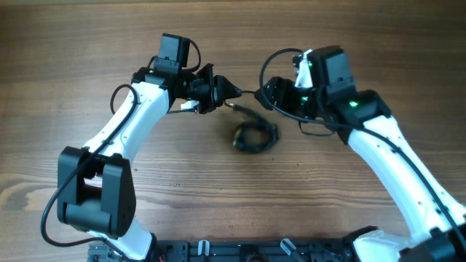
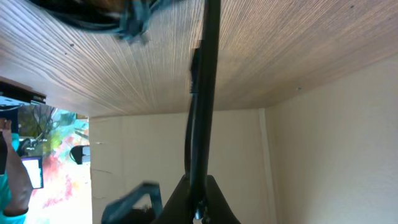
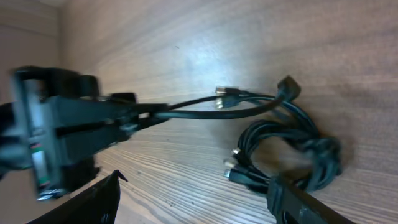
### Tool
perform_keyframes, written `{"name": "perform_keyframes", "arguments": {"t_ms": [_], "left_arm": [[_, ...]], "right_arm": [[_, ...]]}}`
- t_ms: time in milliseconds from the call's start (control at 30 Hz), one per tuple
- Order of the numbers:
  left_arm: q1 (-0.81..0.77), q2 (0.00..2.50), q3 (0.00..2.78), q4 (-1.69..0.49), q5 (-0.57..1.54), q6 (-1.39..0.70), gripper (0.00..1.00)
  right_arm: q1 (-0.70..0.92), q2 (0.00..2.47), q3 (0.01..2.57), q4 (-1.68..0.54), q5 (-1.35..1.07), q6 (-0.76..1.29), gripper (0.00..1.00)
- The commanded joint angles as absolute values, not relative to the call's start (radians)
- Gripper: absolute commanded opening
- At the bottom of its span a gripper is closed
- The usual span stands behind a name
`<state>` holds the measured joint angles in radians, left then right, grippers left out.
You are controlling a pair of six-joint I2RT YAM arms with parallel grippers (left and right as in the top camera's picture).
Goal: Untangle cables
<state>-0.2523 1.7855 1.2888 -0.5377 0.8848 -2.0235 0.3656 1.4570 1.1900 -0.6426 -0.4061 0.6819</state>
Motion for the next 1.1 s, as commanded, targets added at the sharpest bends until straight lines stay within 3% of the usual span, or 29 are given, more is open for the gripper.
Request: {"name": "perform_keyframes", "arguments": {"t_ms": [0, 133, 200, 267, 400, 633, 767, 867, 967, 1067], "left_arm": [[-0.250, 1.766, 1.290, -0.535, 0.783, -1.929, 0.04], [-0.243, 1.766, 1.290, -0.420, 0.635, -1.545, 0.04], [-0.231, 1.765, 1.291, -0.227, 0.748, -1.300, 0.04], [-0.226, 1.761, 1.291, -0.044, 0.864, -1.232, 0.04], [-0.225, 1.754, 1.291, 0.491, 1.030, -1.326, 0.04], [-0.227, 1.754, 1.291, 1.014, 1.044, -1.766, 0.04], [-0.227, 1.755, 1.290, 1.020, 1.098, -1.772, 0.04], [-0.245, 1.755, 1.290, 0.882, 1.187, -1.634, 0.04], [-0.292, 1.755, 1.290, 0.584, 1.270, -1.379, 0.04], [-0.342, 1.755, 1.290, 0.142, 1.197, -1.039, 0.04]], "right_arm": [[0.356, 1.477, 1.202, -0.648, -0.381, 0.693, 0.78], [0.317, 1.459, 1.203, -0.665, -0.399, 0.628, 0.78], [0.292, 1.443, 1.203, -0.683, -0.429, 0.553, 0.80], [0.276, 1.431, 1.203, -0.701, -0.427, 0.520, 0.82], [0.187, 1.395, 1.205, -0.730, -0.437, 0.477, 0.86], [0.097, 1.378, 1.205, -0.728, -0.510, 0.366, 0.86], [0.057, 1.378, 1.205, -0.731, -0.510, 0.357, 0.87], [0.012, 1.378, 1.205, -0.752, -0.510, 0.338, 0.87], [-0.033, 1.378, 1.205, -0.785, -0.510, 0.323, 0.87], [-0.041, 1.378, 1.204, -0.813, -0.505, 0.294, 0.88]]}}
